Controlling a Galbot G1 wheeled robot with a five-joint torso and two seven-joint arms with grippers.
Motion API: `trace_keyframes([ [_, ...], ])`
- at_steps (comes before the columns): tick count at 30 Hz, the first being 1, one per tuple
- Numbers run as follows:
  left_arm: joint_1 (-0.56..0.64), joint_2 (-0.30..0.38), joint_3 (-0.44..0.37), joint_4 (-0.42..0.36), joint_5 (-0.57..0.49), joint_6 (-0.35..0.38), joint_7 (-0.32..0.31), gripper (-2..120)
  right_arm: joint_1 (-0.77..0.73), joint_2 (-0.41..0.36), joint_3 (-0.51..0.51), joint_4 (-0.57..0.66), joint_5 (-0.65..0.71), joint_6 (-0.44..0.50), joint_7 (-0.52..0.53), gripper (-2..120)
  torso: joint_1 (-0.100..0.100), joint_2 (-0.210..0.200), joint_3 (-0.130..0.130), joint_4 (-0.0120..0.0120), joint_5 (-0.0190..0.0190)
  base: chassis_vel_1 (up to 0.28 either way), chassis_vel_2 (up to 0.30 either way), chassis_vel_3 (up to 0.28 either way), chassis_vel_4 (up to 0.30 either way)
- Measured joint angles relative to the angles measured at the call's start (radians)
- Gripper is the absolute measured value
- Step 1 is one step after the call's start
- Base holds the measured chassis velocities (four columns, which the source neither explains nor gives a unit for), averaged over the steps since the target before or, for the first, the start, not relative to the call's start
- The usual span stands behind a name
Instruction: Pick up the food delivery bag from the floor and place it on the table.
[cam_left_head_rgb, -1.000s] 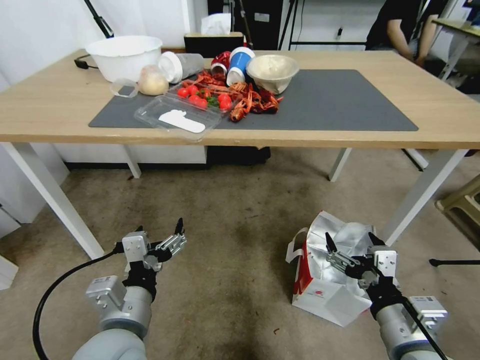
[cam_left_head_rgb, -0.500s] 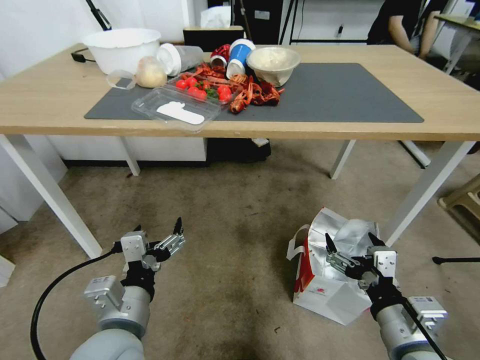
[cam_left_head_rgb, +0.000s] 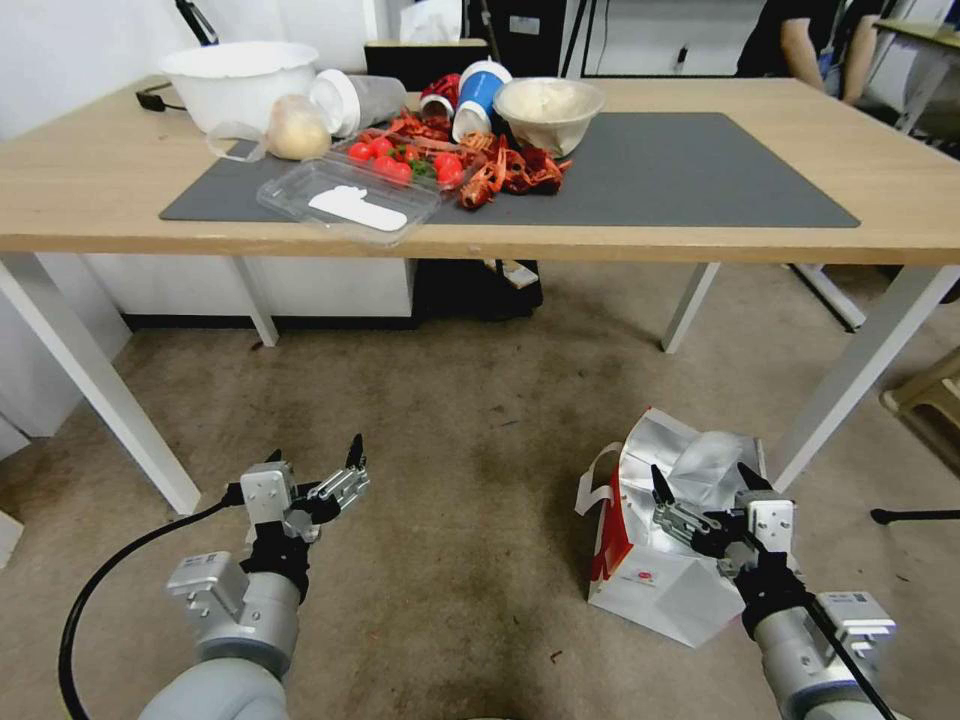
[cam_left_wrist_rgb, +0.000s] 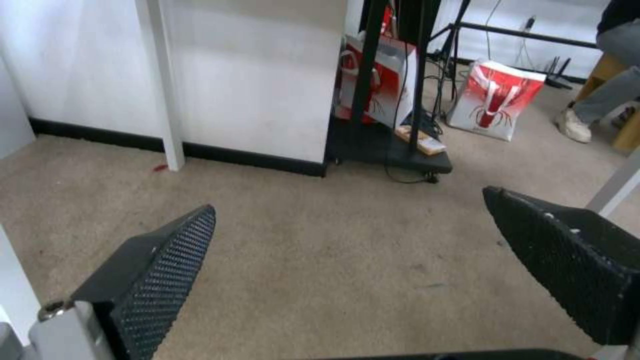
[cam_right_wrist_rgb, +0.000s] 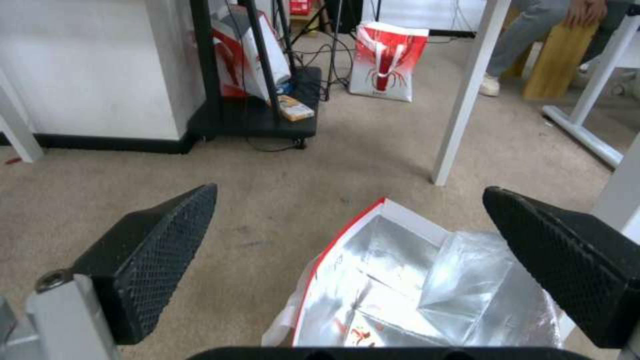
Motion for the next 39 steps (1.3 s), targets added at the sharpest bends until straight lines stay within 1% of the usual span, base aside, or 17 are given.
trace_keyframes([
  [3,0.0,0.0,0.0,0.0,0.0,-0.001,0.0,100,0.0,-0.001,0.001,0.0,0.0,0.0,0.0,100,-0.002,-0.016,-0.014,0.0,0.0,0.0,0.0,0.0,0.0],
  [4,0.0,0.0,0.0,0.0,0.0,-0.001,0.0,100,0.0,-0.001,0.001,0.0,0.0,0.0,0.0,100,-0.002,-0.016,-0.014,0.0,0.0,0.0,0.0,0.0,0.0],
  [8,0.001,0.001,0.0,0.0,0.0,-0.001,0.0,100,0.001,0.001,0.001,0.0,0.0,0.0,0.0,100,-0.006,-0.036,-0.031,0.0,0.0,0.0,0.0,0.0,0.0],
  [9,0.001,0.001,0.0,0.0,0.0,-0.001,0.0,100,0.001,0.001,0.001,0.0,0.0,0.0,0.0,100,-0.006,-0.036,-0.031,0.0,0.0,0.0,0.0,0.0,0.0],
  [12,0.0,0.001,0.0,-0.002,-0.001,-0.001,0.0,100,0.001,0.001,0.001,0.001,0.0,0.0,0.0,100,-0.006,-0.051,-0.045,0.0,0.0,0.0,0.0,0.0,0.0],
  [16,0.0,0.001,0.0,-0.002,-0.002,-0.001,0.0,100,0.0,0.001,0.002,0.001,0.001,0.0,0.0,100,-0.007,-0.062,-0.055,0.0,0.0,0.0,0.0,0.0,0.0],
  [20,0.0,0.001,0.0,-0.002,-0.002,-0.001,0.0,100,0.0,0.001,0.002,0.001,0.001,0.0,0.0,100,-0.008,-0.065,-0.058,0.0,-0.0001,0.0,0.0,0.0,0.0],
  [22,0.0,0.002,0.0,-0.002,-0.004,-0.003,0.001,100,0.0,0.001,0.002,0.002,0.001,0.001,0.0,100,-0.009,-0.08,-0.071,0.0,0.0,0.0,0.0,0.0,0.0],
  [26,0.001,0.001,0.0,-0.002,-0.004,-0.003,0.001,100,0.0,0.001,0.002,0.002,0.001,0.001,0.0,100,-0.009,-0.085,-0.077,0.0,0.0,0.0,0.0,0.0,0.0],
  [27,0.001,0.001,0.0,-0.002,-0.005,-0.003,0.002,100,0.0,-0.002,0.003,0.002,0.002,0.001,-0.001,100,-0.01,-0.096,-0.087,0.0,0.0,0.0,0.0,0.0,0.0],
  [28,0.001,0.001,0.0,-0.002,-0.005,-0.004,0.002,100,0.0,-0.003,0.003,0.002,0.003,0.001,-0.001,100,-0.01,-0.1,-0.09,0.0,0.0,0.0,0.0,0.0,0.0],
  [31,0.001,0.001,0.0,-0.003,-0.005,-0.004,0.002,100,0.0,-0.003,0.004,0.002,0.003,0.0,-0.001,100,-0.01,-0.103,-0.093,0.0,0.0,0.0,0.0,0.0,0.0],
  [33,0.001,0.001,0.0,-0.002,-0.005,-0.004,0.002,100,0.0,-0.004,0.005,0.002,0.004,0.0,-0.001,100,-0.01,-0.11,-0.1,0.0,0.0,0.0,0.0,0.0,0.0],
  [39,0.002,0.001,-0.001,-0.003,-0.005,-0.004,0.003,100,0.0,-0.004,0.006,0.003,0.004,0.0,-0.001,100,-0.012,-0.122,-0.103,0.0,0.0,0.0,0.0,0.0,0.0],
])
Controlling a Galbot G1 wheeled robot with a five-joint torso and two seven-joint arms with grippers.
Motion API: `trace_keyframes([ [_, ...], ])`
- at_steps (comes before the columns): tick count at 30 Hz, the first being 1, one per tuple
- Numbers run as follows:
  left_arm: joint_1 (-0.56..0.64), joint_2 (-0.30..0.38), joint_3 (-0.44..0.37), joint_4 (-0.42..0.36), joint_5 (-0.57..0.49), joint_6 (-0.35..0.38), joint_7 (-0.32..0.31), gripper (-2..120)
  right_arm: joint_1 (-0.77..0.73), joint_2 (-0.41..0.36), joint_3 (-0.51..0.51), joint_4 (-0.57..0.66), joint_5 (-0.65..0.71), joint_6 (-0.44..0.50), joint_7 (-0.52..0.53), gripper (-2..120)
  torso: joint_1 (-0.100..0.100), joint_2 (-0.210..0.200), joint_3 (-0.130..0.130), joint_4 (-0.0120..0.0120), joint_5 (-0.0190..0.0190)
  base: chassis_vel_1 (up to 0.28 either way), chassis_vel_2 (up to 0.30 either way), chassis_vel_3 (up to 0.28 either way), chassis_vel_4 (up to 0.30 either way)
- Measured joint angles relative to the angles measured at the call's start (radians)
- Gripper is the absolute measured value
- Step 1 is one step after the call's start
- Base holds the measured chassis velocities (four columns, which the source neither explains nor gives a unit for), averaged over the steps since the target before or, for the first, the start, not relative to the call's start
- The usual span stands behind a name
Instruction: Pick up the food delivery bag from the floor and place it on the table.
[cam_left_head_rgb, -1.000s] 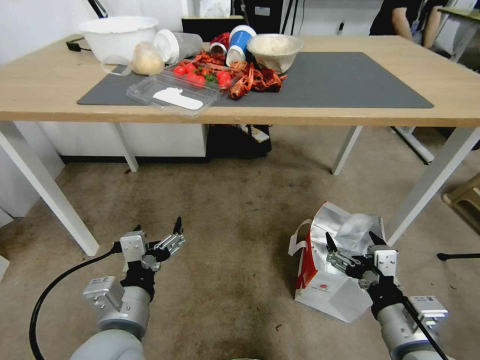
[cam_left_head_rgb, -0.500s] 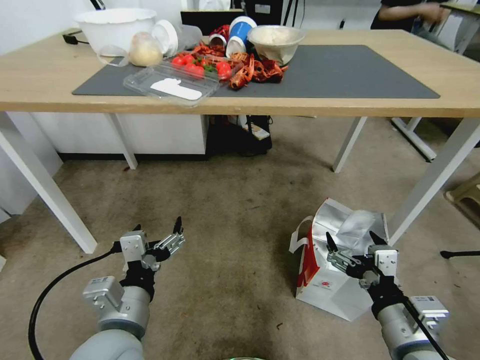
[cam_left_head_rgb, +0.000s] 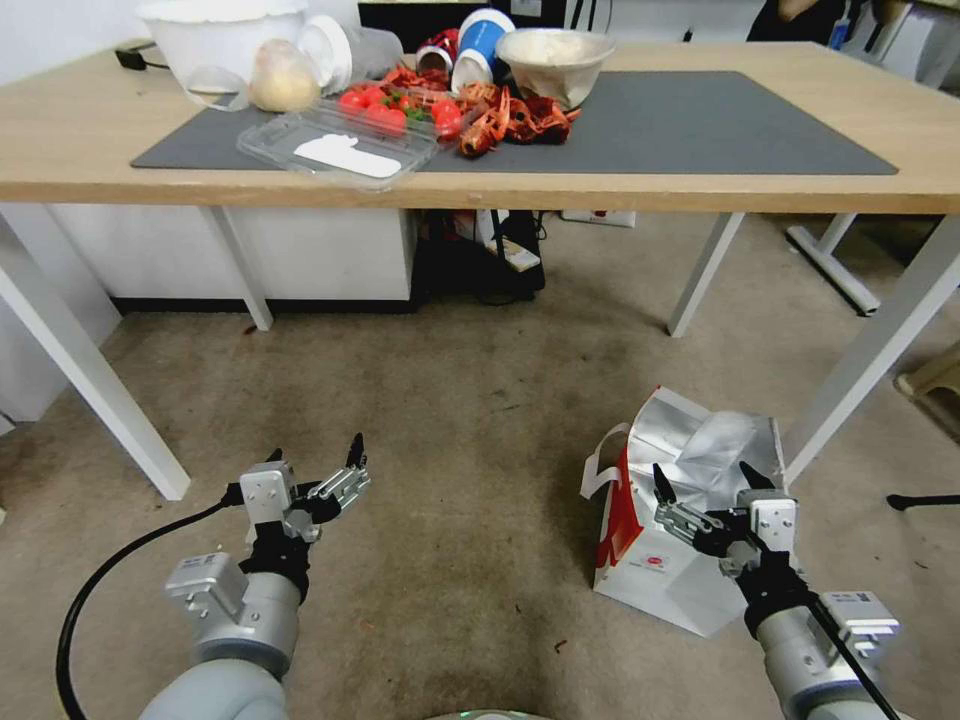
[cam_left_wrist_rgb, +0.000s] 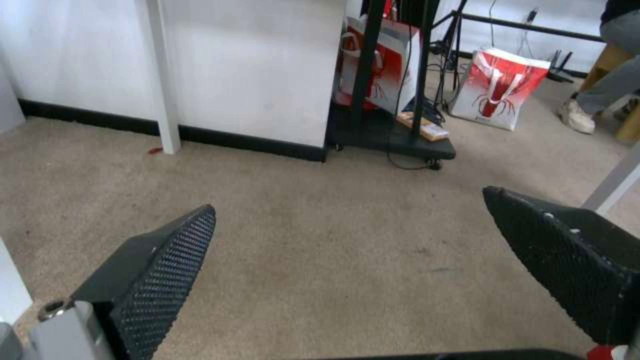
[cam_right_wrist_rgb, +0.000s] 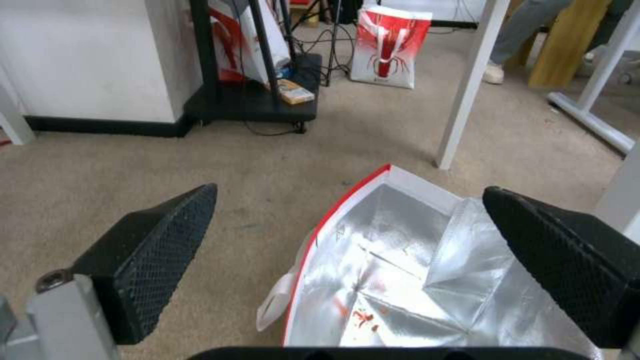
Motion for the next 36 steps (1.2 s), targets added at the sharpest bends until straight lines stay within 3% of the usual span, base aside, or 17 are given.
trace_keyframes([
  [15,-0.001,0.003,-0.003,0.005,-0.004,-0.035,0.009,100,0.0,0.001,0.0,-0.004,-0.001,0.0,-0.001,100,-0.001,-0.001,0.0,0.0,-0.0001,0.0,0.0,0.0,0.0],
  [22,0.003,0.003,-0.003,0.01,-0.011,-0.04,0.013,100,0.031,-0.045,0.028,-0.019,0.042,-0.022,0.015,100,-0.001,0.001,0.0,0.0,0.0,0.0,0.0,0.0,0.0],
  [26,0.009,0.007,-0.006,0.01,-0.01,-0.05,0.013,100,0.111,-0.184,0.09,-0.089,0.166,-0.065,0.051,100,0.0,0.003,0.0,0.0,0.0002,0.0,0.0,0.0,0.0],
  [36,0.018,0.008,-0.009,0.009,-0.009,-0.061,0.014,100,0.288,-0.358,0.1,-0.307,0.298,-0.076,0.09,100,0.0,0.004,0.0,0.0001,0.0003,0.0,0.0,0.0,0.0],
])
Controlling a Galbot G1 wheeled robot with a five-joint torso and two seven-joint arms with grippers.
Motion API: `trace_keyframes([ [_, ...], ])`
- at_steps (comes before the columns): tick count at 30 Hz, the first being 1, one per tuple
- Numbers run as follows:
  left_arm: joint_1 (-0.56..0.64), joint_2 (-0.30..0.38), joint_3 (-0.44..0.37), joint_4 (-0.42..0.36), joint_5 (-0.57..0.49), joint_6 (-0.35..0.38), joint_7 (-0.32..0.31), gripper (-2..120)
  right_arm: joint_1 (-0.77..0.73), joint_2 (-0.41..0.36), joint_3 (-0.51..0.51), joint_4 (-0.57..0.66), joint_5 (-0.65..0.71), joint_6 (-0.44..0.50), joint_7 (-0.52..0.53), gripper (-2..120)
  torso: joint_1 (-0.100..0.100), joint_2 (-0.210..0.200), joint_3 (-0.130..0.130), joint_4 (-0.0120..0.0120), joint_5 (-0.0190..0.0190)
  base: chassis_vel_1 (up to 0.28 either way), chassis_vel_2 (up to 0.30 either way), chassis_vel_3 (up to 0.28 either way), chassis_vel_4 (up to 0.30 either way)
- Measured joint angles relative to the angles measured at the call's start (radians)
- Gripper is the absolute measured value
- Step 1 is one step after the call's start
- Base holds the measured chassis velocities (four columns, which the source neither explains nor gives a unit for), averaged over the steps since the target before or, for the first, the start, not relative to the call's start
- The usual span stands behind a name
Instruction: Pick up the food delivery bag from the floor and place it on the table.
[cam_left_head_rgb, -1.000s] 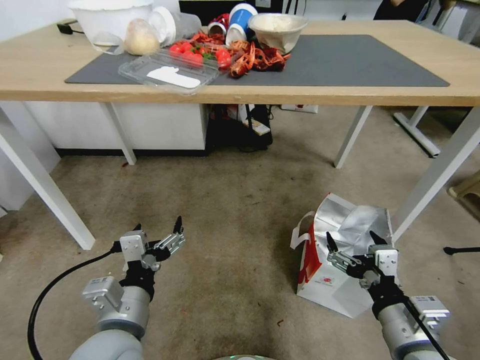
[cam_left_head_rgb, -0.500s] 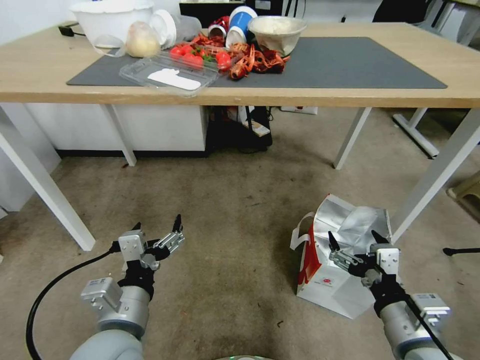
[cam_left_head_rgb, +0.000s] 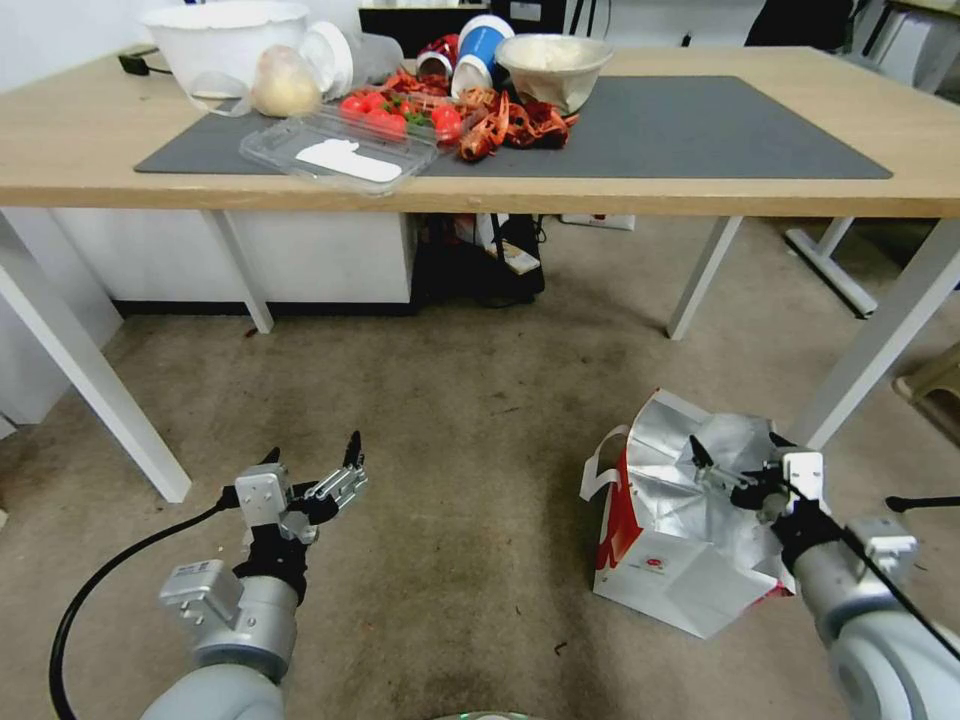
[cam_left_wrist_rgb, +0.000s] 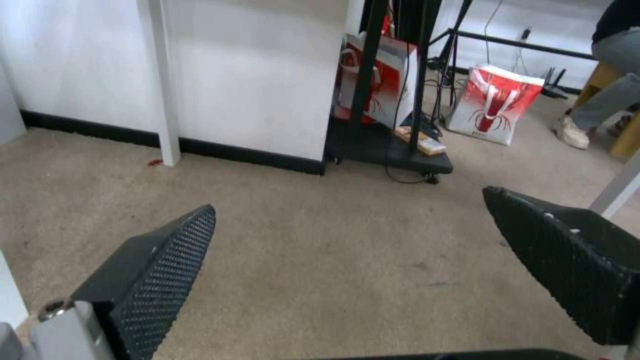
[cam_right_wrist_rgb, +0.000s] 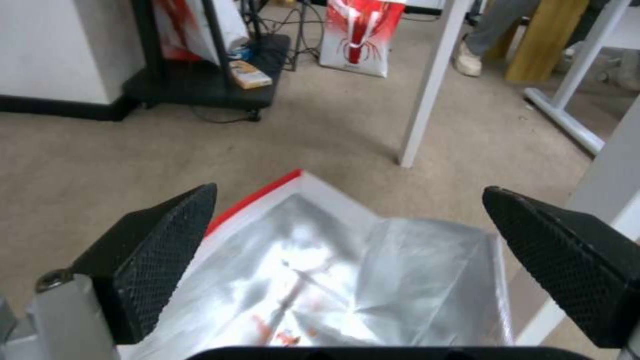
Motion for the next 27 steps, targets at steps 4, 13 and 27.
trace_keyframes([
  [4,0.002,0.0,-0.002,0.0,0.0,-0.001,0.001,100,0.075,-0.047,-0.019,-0.066,0.042,-0.012,0.023,100,0.0,0.001,0.0,0.0,-0.0003,0.0,0.0,0.0,0.0],
  [13,0.002,-0.006,0.003,0.011,0.004,-0.002,0.005,100,0.196,-0.122,-0.074,-0.236,0.016,-0.034,0.036,100,0.0,0.001,0.0,-0.0001,-0.0002,0.0,0.0,0.0,0.0],
  [27,-0.001,-0.005,0.002,0.021,0.007,-0.004,0.005,100,0.288,-0.138,-0.116,-0.403,-0.076,-0.084,0.038,100,0.0,0.002,0.0,-0.0002,-0.0004,0.0,0.0,0.0,0.0],
])
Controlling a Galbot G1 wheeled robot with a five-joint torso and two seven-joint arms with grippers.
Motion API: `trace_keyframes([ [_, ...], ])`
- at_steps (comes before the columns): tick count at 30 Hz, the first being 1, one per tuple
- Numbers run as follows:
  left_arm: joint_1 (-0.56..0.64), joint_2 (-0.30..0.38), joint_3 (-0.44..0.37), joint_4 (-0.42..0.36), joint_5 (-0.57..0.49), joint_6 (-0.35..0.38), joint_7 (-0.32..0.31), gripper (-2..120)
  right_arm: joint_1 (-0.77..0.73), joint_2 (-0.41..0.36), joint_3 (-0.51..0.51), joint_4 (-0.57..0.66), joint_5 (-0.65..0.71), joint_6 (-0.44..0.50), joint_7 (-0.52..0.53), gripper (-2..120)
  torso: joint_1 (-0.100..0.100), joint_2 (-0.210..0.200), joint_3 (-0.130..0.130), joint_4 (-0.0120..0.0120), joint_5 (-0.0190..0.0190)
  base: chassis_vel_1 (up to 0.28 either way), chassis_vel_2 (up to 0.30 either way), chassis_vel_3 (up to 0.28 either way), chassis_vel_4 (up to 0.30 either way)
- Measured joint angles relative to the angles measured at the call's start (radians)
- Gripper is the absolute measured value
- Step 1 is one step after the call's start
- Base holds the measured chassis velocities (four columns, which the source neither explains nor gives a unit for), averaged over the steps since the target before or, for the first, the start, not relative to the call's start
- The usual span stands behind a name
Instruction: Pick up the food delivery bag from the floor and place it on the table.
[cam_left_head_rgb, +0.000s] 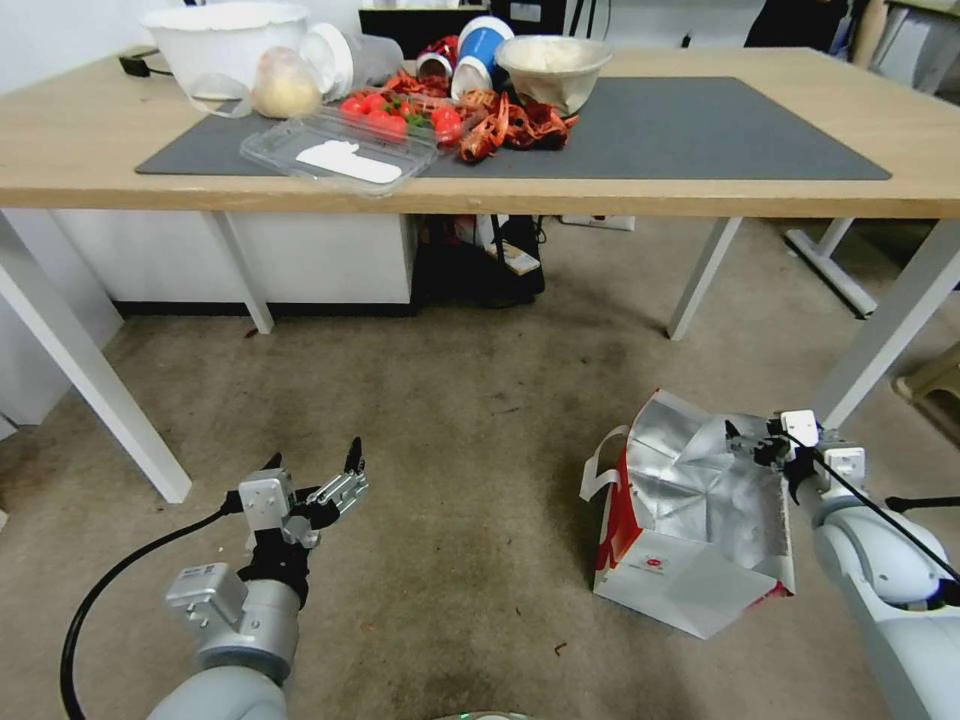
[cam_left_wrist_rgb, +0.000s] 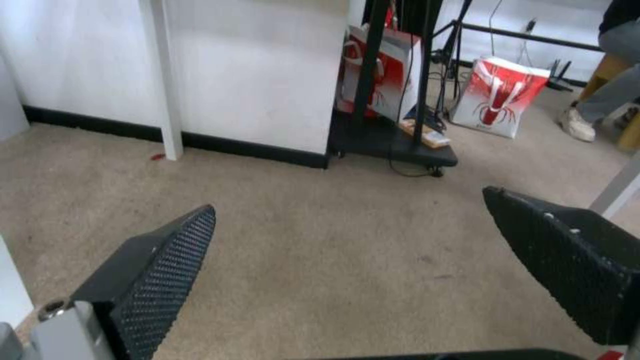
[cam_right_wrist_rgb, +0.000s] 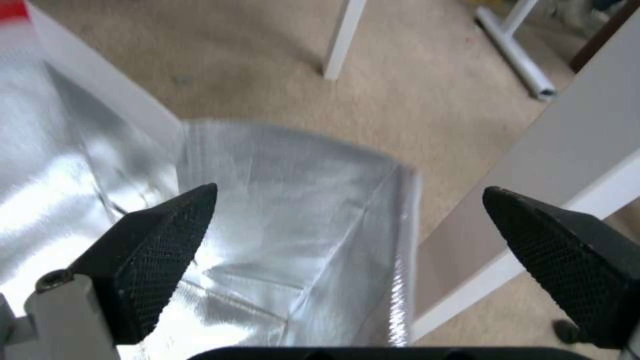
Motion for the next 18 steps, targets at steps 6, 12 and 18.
trace_keyframes([
  [6,0.0,0.002,-0.002,0.001,-0.001,0.0,0.0,100,0.015,0.004,-0.01,-0.028,-0.005,-0.005,-0.001,100,0.0,0.0,0.0,0.0001,0.0001,0.0,0.0,0.0,0.0],
  [12,0.0,0.011,-0.01,0.005,-0.006,-0.004,0.0,100,0.05,0.029,-0.032,-0.09,-0.027,-0.013,-0.012,100,0.0,0.0,0.0,0.0001,0.0001,0.0,0.0,0.0,0.0],
  [18,0.001,0.016,-0.011,0.006,-0.009,-0.004,-0.001,100,0.091,0.051,-0.055,-0.145,-0.062,-0.027,-0.013,100,0.0,0.0,0.0,0.0002,-0.0001,0.0,0.0,0.0,0.0],
])
